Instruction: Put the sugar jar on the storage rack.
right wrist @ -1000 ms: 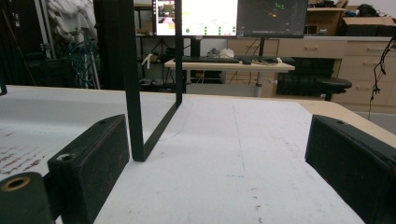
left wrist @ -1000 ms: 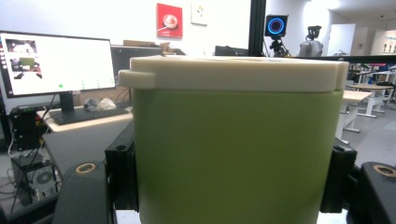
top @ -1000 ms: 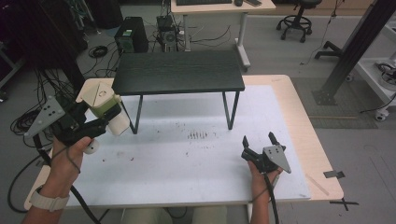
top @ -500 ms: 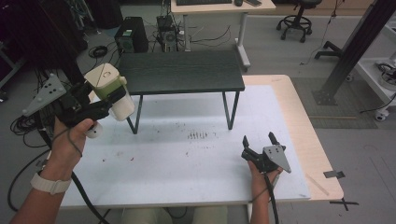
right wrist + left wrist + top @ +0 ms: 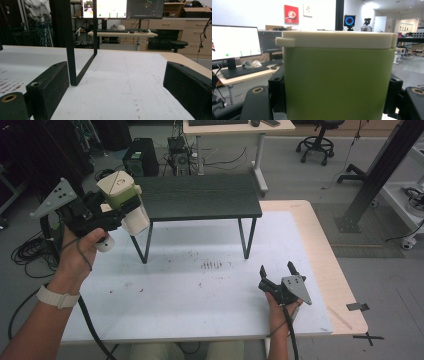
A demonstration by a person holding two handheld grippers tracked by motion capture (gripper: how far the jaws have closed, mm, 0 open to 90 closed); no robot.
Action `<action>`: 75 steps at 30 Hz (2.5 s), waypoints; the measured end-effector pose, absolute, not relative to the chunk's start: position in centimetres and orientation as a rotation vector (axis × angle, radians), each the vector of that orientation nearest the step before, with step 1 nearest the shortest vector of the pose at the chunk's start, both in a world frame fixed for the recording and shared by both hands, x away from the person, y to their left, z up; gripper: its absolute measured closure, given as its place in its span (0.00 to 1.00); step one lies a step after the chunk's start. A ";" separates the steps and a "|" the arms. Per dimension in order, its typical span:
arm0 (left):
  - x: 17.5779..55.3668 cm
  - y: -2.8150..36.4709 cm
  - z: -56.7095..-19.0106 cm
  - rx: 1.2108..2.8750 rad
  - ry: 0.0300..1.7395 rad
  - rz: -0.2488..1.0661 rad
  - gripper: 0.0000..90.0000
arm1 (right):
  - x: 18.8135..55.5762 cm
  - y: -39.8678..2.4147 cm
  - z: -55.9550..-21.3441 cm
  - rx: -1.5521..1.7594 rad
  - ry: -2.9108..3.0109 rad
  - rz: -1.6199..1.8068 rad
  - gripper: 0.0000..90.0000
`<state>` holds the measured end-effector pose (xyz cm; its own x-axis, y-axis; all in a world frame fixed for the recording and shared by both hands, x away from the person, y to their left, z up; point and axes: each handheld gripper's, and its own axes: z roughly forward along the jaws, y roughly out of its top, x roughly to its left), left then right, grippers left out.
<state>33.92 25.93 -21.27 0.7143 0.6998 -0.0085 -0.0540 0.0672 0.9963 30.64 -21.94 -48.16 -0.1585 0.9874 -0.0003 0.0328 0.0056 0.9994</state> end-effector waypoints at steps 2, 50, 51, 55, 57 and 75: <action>34.5 25.7 -21.1 1.403 0.584 0.618 0.33 | 30.6 -21.9 -48.2 1.153 1.351 1.308 0.08; 47.4 20.7 -20.9 1.422 0.617 0.631 0.33 | 30.7 -21.9 -48.2 1.159 1.351 1.305 0.08; 47.6 20.6 -21.1 1.420 0.624 0.628 0.33 | 30.7 -21.9 -48.2 1.160 1.351 1.305 0.08; 48.6 20.3 -21.8 1.421 0.646 0.616 0.33 | 30.7 -21.9 -48.2 1.162 1.350 1.303 0.08; 49.0 20.1 -22.1 1.421 0.653 0.608 0.33 | 30.6 -21.9 -48.2 1.164 1.350 1.304 0.08; 50.5 19.3 -23.7 1.447 0.692 0.615 0.33 | 30.6 -21.9 -48.2 1.163 1.347 1.307 0.08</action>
